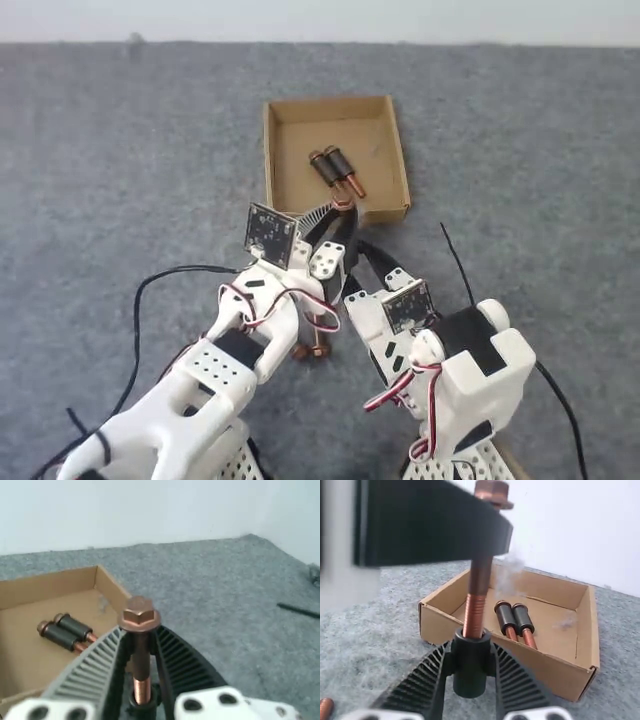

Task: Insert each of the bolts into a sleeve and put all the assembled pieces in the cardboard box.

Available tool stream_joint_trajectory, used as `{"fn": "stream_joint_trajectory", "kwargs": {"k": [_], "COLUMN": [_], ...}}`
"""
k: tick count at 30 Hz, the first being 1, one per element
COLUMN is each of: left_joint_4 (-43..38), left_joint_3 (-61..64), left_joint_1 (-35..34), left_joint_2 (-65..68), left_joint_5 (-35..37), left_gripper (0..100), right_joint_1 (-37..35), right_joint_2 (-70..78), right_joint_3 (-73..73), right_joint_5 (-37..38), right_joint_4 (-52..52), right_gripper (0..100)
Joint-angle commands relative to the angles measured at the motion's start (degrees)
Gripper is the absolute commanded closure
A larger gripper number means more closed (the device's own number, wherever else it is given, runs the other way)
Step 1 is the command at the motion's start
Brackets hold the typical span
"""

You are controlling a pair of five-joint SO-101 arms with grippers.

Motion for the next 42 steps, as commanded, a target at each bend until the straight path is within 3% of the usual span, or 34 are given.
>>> {"fn": "stream_joint_trajectory", "kwargs": {"k": [1, 15, 21, 42], "left_joint_4": [0.4, 2.6, 2.7, 2.7], "left_joint_3": [-0.3, 2.0, 3.8, 3.8], "left_joint_1": [0.8, 1.1, 4.9, 4.8], "left_joint_2": [-0.1, -0.1, -0.1, -0.1], "left_joint_5": [-0.2, -0.2, -0.2, -0.1], "left_gripper": [99, 99, 99, 99], "right_joint_1": [0.7, 0.8, 0.8, 2.0], "right_joint_2": [0.0, 0.0, 0.0, 0.0], "right_joint_3": [1.0, 1.0, 1.1, 1.1], "right_joint_5": [0.7, 0.7, 0.7, 0.7], "right_joint_4": [-1.8, -2.2, -2.2, -2.2], "right_gripper": [99.2, 99.2, 99.2, 99.2]}}
